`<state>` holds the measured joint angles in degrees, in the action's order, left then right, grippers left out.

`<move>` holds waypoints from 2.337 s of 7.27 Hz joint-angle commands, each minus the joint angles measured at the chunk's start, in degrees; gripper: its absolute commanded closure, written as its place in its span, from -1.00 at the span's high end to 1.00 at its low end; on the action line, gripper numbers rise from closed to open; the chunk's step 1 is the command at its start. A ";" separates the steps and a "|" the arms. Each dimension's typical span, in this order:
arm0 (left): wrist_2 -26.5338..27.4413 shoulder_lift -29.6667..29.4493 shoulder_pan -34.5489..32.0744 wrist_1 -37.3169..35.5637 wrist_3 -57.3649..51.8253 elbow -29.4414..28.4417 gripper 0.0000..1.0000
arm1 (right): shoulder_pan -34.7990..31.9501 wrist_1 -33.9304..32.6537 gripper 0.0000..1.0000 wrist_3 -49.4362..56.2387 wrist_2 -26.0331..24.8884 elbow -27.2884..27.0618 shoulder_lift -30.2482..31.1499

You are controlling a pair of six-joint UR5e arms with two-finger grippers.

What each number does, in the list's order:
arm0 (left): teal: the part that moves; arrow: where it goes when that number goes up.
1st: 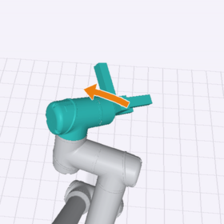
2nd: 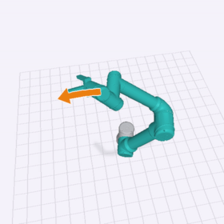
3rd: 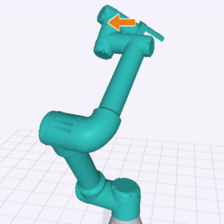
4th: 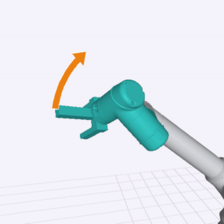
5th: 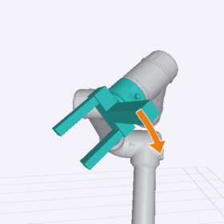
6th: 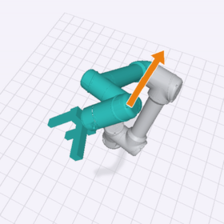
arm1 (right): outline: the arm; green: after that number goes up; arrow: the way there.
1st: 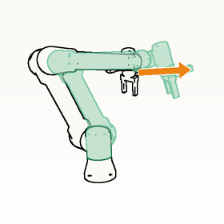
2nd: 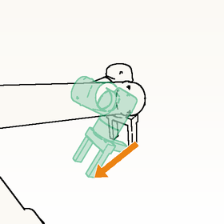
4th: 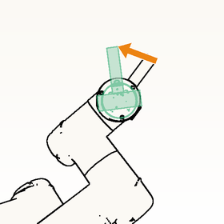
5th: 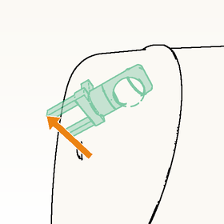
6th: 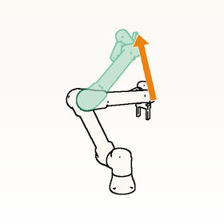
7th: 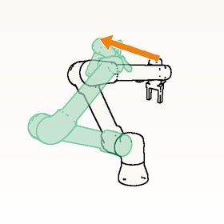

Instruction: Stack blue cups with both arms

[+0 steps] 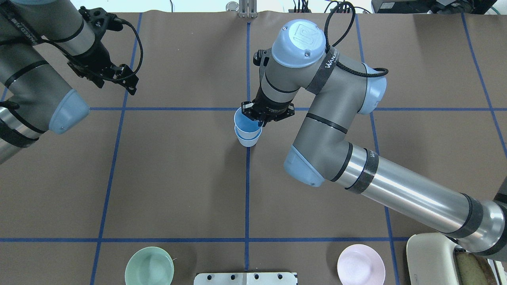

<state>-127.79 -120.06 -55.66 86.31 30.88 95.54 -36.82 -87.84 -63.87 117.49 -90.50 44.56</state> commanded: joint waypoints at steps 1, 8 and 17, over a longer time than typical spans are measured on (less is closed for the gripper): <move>0.00 0.00 -0.07 0.00 0.06 0.00 0.97 | -0.01 0.04 0.96 0.15 -0.68 -0.03 0.00; -3.17 -0.09 -10.32 -3.23 -16.33 -4.48 0.98 | -9.65 0.04 0.99 11.19 4.64 -6.35 8.33; -3.52 6.06 -26.16 -7.65 -41.77 -12.57 0.99 | -36.96 -0.84 1.00 24.23 11.69 -12.23 35.37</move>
<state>-131.25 -114.68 -80.71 78.63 -10.34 83.22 -67.68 -88.43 -48.00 125.96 -100.95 73.39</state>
